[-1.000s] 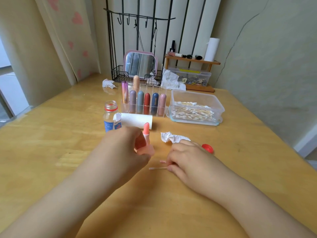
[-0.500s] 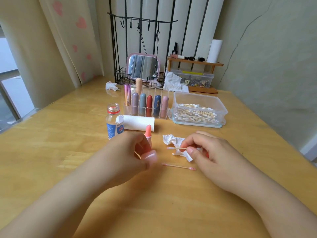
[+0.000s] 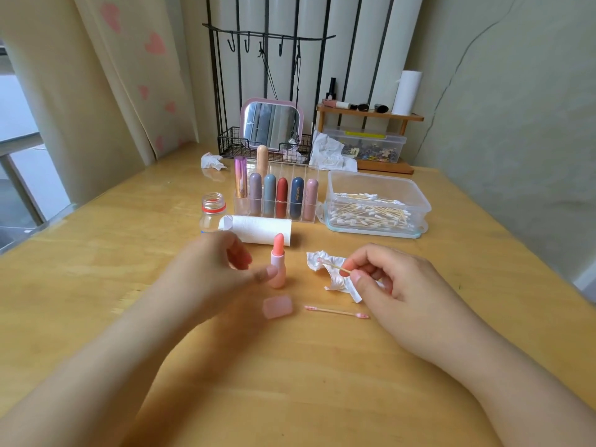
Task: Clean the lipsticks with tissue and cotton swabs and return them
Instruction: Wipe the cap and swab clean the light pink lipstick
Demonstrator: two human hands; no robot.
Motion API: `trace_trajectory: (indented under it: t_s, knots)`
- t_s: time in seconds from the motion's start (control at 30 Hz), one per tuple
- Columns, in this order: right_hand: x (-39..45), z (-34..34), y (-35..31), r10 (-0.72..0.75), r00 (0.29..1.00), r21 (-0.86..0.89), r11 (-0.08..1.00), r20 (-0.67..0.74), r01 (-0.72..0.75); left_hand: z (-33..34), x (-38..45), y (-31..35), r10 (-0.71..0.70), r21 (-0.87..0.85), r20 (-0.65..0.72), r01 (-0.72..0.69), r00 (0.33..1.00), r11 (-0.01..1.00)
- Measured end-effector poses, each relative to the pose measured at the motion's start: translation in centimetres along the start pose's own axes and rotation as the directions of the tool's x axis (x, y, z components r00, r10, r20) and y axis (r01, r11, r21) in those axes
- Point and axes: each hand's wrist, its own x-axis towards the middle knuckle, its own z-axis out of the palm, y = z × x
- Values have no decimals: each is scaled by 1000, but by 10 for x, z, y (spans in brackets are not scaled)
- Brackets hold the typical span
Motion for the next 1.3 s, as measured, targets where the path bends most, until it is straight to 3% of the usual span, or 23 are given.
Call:
trace_trajectory:
  t_s: [0.13, 0.33, 0.43, 0.5, 0.6, 0.73, 1.07, 1.3]
  knots:
    - [0, 5, -1, 34, 999, 43, 998, 1, -34, 20, 7, -9, 78, -104, -21, -80, 997, 991]
    - [-2, 9, -4, 21, 1000, 26, 999, -4, -21, 32, 12, -11, 111, -123, -5, -111, 994, 986]
    - [-2, 10, -3, 17, 999, 49, 999, -31, -16, 28, 7, -7, 174, -230, -45, -180, 984, 956]
    - [-2, 9, -5, 6, 998, 98, 995, -67, 1, 22, -2, 3, 212, -386, -51, -215, 976, 897]
    - [-3, 4, -11, -98, 979, 133, 984, -180, 123, 13, -24, 21, 254, -670, 5, -186, 967, 719]
    - [-6, -5, -19, -212, 920, 66, 967, -329, 246, 9, -39, 34, 340, -780, 30, -191, 940, 596]
    - [-10, -10, -24, -312, 886, -24, 946, -342, 324, 12, -44, 39, 365, -811, 50, -176, 930, 558]
    - [-11, -12, -24, -288, 893, 26, 949, -346, 316, 12, -43, 39, 369, -826, 48, -171, 928, 537]
